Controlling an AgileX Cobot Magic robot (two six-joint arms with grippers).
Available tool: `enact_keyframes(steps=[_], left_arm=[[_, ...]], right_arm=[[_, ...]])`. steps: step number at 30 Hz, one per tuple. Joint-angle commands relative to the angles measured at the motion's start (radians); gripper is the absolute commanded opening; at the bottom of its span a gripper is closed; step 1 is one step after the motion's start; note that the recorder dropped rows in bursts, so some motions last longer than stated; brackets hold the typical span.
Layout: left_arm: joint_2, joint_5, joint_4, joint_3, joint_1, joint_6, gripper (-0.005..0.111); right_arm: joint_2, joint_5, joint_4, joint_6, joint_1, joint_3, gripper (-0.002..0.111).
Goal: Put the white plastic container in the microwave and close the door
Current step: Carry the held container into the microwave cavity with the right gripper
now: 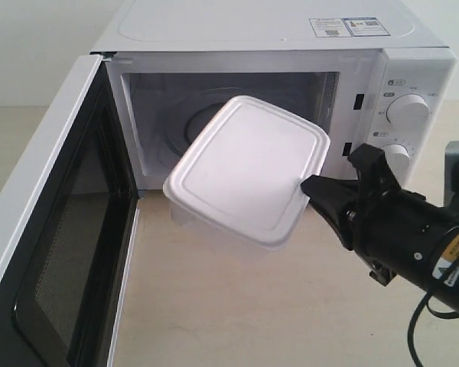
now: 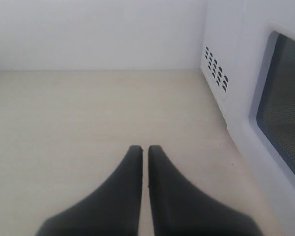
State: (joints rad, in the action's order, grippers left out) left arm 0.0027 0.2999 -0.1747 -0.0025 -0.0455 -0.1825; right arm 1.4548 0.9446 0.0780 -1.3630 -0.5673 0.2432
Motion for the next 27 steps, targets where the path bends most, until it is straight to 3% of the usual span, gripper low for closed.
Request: enact_keyframes(steps=[1,10,27], left_arm=[[-0.003,-0.004,0.006,0.003,0.004,-0.009,0.004],[-0.003,-0.004,0.006,0.003,0.004,-0.009,0.004],[-0.003,-0.004,0.006,0.003,0.004,-0.009,0.004]], right_arm=[[0.092,0.168,-0.165,0.017,-0.073,-0.002,0.000],[0.234,0.214,-0.471,0.091,-0.280,0.096,0.000],[0.257,0.006,-0.715,0.307,-0.292,0.304,0.000]])
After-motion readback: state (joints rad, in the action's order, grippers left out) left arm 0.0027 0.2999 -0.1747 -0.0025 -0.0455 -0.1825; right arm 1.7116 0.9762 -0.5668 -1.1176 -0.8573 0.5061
